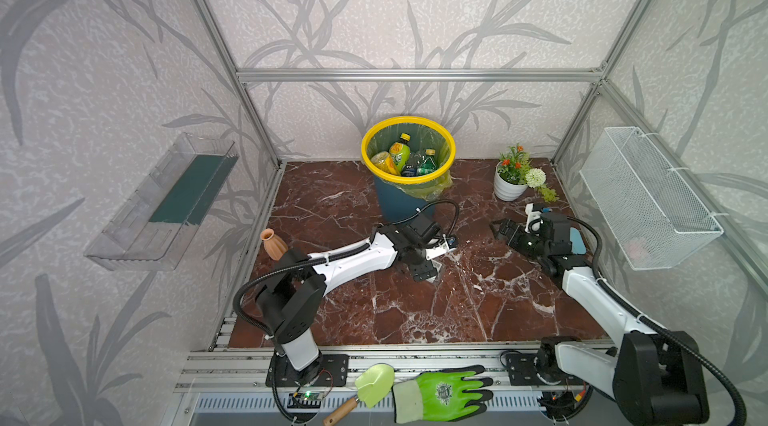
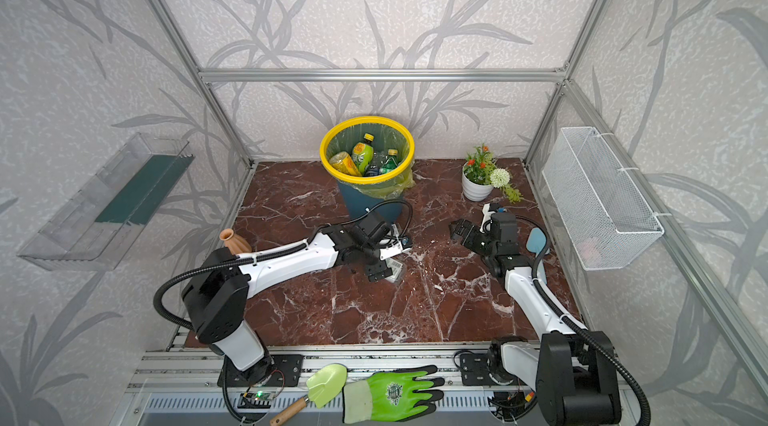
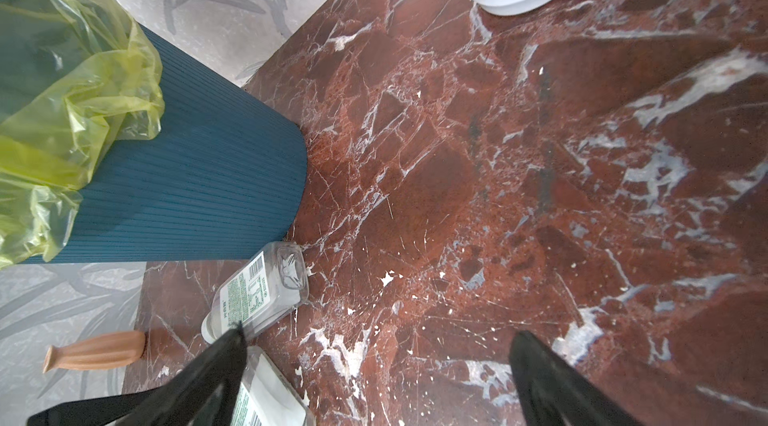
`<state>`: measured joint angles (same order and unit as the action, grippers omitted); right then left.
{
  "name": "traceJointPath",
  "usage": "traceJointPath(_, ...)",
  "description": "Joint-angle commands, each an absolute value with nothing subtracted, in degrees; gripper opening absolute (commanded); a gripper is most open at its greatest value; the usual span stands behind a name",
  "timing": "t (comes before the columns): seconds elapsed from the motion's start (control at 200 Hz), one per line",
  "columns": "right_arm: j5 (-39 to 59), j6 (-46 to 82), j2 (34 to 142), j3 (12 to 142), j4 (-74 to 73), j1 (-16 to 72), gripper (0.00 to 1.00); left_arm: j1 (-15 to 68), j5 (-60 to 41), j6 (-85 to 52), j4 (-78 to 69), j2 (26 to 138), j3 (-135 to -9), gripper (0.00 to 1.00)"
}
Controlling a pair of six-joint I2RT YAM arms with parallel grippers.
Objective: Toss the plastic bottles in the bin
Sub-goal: 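Move the left gripper down to the clear white-cap green-label bottles, then close the left gripper on a white-cap green-label bottle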
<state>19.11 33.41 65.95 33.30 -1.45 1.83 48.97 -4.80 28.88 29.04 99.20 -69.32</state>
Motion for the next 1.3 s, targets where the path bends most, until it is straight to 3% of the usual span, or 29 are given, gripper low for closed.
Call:
traceJointPath(0.0,18.6,31.8,65.9,34.1,-0.9,1.6,0.99,49.4,-7.0,33.8,33.2,102.2,-71.9,0.86)
traceJointPath(0.49,18.5,30.1,66.8,34.8,0.1,1.2,0.99,49.8,-6.5,34.6,34.0,110.8,-75.9,0.79)
traceJointPath(0.865,18.7,30.1,66.8,34.5,0.1,1.1,1.00,50.9,-9.1,31.5,32.9,109.3,-77.1,0.73)
traceJointPath(1.295,19.2,30.0,67.2,34.1,-0.1,1.1,1.00,52.0,-4.2,36.1,32.8,108.6,-78.0,0.81)
